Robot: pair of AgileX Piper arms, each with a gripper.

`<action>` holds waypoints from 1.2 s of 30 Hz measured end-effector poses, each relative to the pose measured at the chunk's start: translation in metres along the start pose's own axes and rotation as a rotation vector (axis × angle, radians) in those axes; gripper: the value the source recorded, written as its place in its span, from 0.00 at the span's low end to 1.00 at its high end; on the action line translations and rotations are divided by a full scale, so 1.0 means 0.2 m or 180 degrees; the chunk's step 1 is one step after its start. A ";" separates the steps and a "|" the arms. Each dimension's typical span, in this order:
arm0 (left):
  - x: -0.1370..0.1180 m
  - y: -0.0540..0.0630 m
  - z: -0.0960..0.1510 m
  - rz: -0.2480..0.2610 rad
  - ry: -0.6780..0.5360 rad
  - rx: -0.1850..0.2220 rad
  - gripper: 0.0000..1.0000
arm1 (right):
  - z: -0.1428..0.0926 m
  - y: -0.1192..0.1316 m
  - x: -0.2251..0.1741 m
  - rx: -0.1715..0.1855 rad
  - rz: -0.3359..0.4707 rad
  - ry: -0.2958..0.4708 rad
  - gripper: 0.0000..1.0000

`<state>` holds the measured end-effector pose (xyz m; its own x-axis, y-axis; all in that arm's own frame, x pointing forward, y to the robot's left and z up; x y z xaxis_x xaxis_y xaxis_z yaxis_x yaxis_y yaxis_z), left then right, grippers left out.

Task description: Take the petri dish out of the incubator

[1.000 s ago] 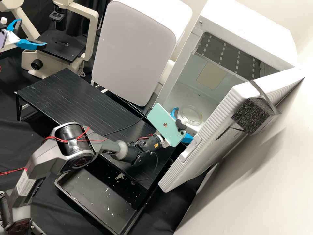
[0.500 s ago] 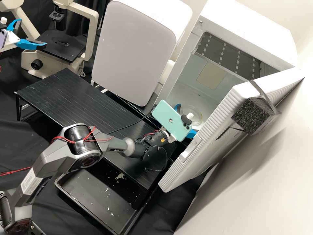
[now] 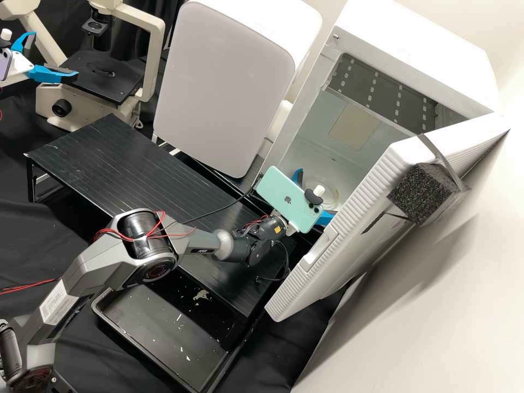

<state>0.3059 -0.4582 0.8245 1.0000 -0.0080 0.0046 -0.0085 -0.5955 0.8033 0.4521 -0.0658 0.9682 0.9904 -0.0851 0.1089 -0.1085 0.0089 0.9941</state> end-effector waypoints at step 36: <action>0.00 0.00 0.00 0.0000 0.0000 0.0000 1.00 | 0.01 0.00 -0.01 0.0002 -0.0070 0.0010 0.00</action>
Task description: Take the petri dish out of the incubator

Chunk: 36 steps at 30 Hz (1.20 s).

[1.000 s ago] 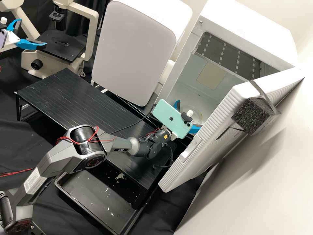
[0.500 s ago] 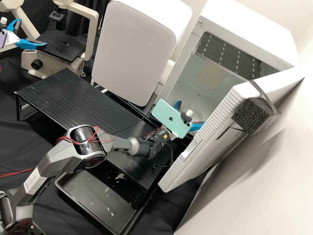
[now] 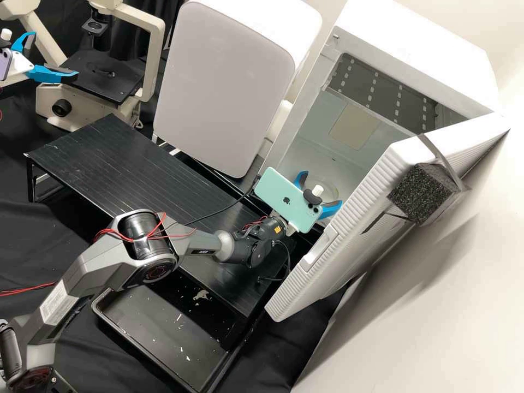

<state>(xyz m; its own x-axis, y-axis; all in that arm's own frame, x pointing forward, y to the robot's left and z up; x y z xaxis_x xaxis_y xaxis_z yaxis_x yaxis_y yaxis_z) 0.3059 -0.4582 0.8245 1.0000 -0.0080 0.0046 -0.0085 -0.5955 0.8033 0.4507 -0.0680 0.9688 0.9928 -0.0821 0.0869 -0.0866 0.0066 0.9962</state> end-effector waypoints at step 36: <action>0.00 0.00 0.00 0.0000 0.0000 0.0000 1.00 | 0.10 -0.08 -0.79 0.0426 0.0225 0.0327 0.00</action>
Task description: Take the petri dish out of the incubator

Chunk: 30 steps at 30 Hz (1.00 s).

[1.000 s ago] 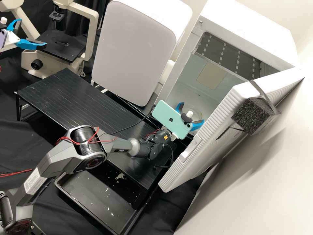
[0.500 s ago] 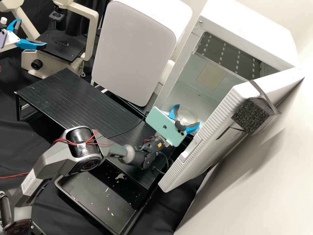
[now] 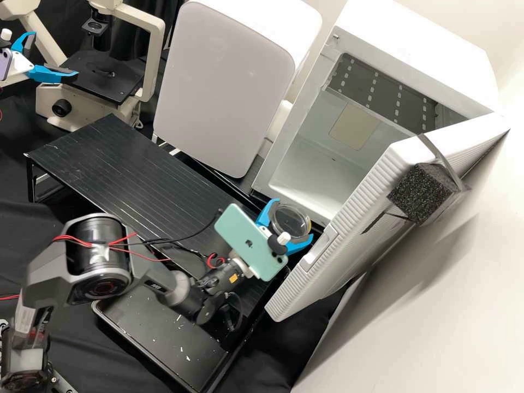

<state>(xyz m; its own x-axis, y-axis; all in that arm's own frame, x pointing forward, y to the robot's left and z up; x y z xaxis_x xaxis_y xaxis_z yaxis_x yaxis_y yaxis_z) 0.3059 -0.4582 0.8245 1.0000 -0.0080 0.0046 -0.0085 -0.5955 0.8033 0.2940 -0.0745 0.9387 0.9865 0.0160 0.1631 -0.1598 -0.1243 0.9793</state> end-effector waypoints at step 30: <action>0.00 0.00 0.00 0.0000 0.0000 0.0000 1.00 | -0.38 -0.52 -0.62 -0.0201 -0.1204 0.0525 0.00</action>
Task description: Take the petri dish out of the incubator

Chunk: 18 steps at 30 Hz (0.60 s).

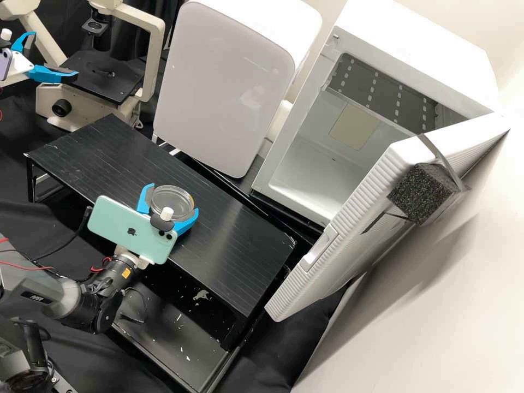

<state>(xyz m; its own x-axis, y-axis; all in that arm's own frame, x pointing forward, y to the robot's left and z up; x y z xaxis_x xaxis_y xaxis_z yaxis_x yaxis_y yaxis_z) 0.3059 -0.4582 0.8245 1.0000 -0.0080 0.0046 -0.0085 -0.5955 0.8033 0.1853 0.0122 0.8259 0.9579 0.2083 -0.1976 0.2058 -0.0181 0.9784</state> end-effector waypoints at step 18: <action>0.00 0.00 0.00 0.0000 0.0000 0.0000 1.00 | 0.01 -0.04 0.03 -0.0101 -0.0155 0.0031 1.00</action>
<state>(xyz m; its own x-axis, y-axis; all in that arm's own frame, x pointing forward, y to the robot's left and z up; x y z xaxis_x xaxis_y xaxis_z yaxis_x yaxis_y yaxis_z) 0.3059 -0.4582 0.8245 1.0000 -0.0080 0.0046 -0.0085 -0.5955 0.8033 0.1892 0.0116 0.8161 0.9448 0.2178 -0.2447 0.2455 0.0234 0.9691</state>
